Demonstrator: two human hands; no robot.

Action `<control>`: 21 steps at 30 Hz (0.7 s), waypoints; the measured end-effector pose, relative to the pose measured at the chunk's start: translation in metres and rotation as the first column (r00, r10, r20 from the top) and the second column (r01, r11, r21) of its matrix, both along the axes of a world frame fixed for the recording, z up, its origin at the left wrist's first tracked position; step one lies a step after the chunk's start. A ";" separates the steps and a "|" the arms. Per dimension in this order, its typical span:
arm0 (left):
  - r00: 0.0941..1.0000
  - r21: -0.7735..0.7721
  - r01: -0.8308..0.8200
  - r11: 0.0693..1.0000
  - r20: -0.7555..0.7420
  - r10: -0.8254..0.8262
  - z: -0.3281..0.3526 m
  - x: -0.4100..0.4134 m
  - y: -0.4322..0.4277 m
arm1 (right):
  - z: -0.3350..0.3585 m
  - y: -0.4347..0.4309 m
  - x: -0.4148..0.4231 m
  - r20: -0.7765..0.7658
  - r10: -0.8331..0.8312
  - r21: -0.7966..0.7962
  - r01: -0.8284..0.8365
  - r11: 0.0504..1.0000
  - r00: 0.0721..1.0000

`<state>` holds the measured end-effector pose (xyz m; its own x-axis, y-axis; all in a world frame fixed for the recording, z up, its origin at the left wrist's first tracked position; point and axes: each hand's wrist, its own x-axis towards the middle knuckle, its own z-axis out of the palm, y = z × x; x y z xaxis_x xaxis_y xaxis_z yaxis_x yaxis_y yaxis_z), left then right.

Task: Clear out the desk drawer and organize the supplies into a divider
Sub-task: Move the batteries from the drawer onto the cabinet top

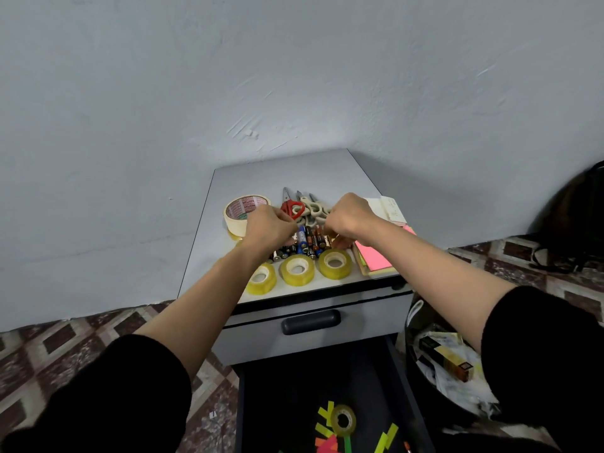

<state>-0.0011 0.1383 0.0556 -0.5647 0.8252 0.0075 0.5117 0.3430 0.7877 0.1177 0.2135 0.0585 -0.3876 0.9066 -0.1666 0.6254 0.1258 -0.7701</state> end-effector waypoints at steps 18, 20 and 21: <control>0.902 -0.078 0.155 0.985 0.417 -0.109 -0.125 0.065 -0.160 | -0.139 -0.137 0.091 -0.090 0.255 -0.388 -0.269 0.882 0.963; 0.892 -0.140 0.167 0.976 0.443 -0.088 -0.151 0.067 -0.169 | -0.164 -0.141 0.101 -0.033 0.265 -0.426 -0.253 0.868 0.964; 0.887 -0.169 0.172 0.970 0.456 -0.077 -0.163 0.068 -0.173 | -0.174 -0.141 0.105 0.000 0.272 -0.440 -0.245 0.864 0.962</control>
